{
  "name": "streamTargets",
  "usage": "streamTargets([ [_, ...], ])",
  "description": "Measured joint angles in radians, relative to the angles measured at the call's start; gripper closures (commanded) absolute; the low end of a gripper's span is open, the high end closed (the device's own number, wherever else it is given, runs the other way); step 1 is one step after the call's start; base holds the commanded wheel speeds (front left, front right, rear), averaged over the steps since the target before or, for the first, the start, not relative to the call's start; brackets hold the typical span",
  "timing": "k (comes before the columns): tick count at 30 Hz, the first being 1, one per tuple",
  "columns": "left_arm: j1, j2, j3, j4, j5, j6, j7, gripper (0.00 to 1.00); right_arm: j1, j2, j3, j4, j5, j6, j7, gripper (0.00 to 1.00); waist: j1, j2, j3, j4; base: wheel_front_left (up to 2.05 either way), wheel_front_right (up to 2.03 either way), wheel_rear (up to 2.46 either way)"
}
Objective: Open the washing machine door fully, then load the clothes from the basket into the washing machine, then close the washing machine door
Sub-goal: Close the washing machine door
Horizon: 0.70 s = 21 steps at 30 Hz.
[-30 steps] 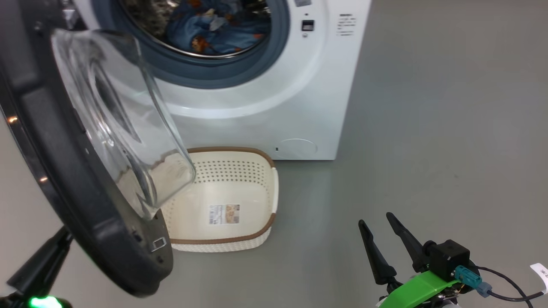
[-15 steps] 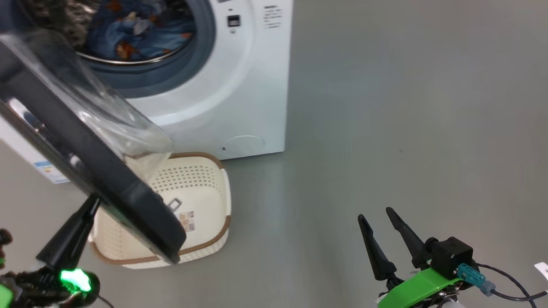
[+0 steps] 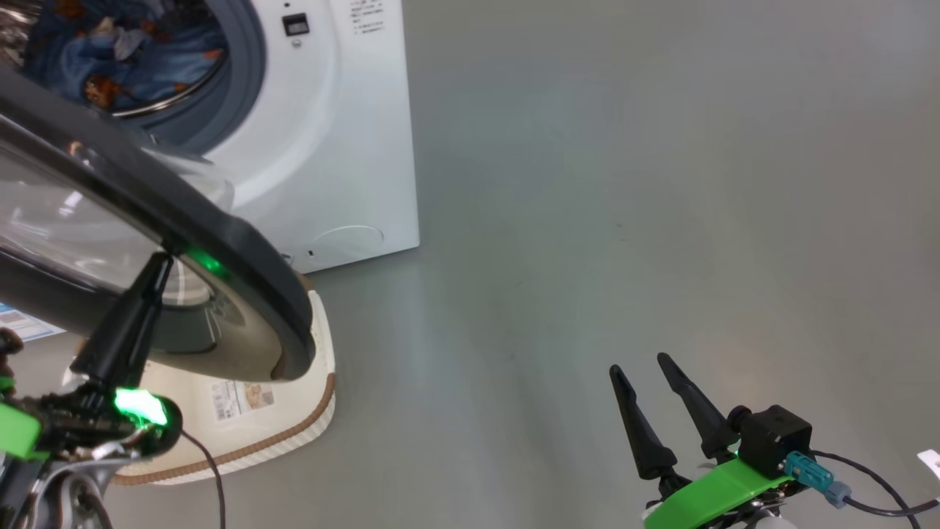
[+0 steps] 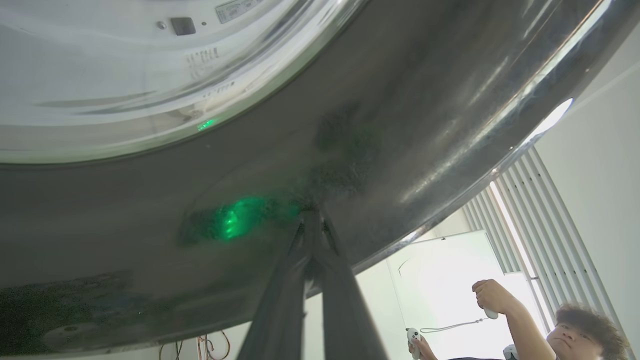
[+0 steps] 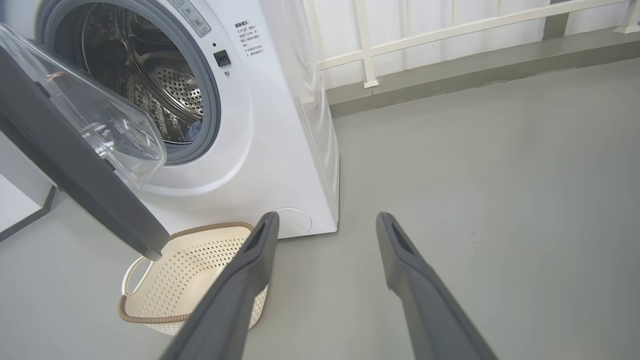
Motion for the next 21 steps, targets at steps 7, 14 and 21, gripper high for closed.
streamTargets([
  [7,-0.029,-0.001,-0.01,0.023,0.021,0.0,-0.05,1.0,0.0,0.0,0.0,-0.004,0.001,0.0,0.0,0.0,0.0,0.0,0.002,-0.01,0.0,0.0,0.0],
  [14,-0.027,-0.001,-0.011,0.027,0.037,0.0,-0.087,1.0,0.0,0.0,-0.005,-0.004,0.003,0.0,0.0,0.0,0.0001,0.0,-0.011,0.001,0.0,0.0,0.0],
  [21,0.051,-0.001,-0.011,0.007,0.041,0.0,-0.151,1.0,0.0,0.0,-0.01,0.0,0.01,0.0,0.0,0.0,0.0,0.0,-0.048,0.026,0.0,0.0,0.0],
])
